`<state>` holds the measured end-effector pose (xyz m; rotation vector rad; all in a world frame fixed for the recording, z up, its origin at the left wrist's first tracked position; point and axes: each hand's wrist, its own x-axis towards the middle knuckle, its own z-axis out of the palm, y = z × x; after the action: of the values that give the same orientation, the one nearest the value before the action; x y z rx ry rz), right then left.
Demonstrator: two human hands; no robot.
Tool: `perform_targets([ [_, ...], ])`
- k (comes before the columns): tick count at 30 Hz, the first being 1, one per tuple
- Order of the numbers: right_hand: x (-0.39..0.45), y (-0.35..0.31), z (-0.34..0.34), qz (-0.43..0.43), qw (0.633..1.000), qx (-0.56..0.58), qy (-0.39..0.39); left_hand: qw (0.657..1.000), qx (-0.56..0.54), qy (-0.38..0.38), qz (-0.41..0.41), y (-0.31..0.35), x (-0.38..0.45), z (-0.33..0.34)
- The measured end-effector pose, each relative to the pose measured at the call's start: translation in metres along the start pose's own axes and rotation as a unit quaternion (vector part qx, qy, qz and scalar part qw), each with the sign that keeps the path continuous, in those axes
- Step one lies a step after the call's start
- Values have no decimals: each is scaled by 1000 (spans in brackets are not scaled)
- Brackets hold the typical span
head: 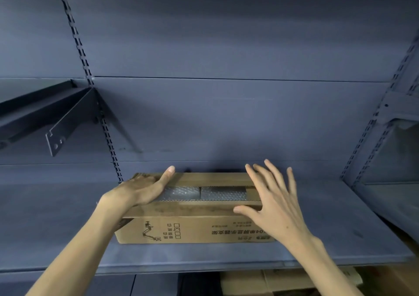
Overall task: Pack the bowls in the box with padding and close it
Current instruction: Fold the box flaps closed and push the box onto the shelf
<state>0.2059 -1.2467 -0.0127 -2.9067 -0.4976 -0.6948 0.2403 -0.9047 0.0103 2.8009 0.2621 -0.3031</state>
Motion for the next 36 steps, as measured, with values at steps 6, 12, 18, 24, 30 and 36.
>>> perform_targets([
  [6,15,10,7,-65,997,28,16,1000,5,7,2,9,-6,-2],
  [12,24,9,23,-20,998,15,52,973,61,201,98,5,-4,14],
  [18,37,11,42,0,999,2,42,969,81,203,118,3,8,20],
  [24,38,12,67,31,997,40,-60,956,148,223,118,-1,11,52],
  [30,46,15,78,50,967,55,-242,984,99,103,105,-9,22,68],
  [36,46,15,80,54,965,54,-252,986,101,80,105,-10,28,69],
])
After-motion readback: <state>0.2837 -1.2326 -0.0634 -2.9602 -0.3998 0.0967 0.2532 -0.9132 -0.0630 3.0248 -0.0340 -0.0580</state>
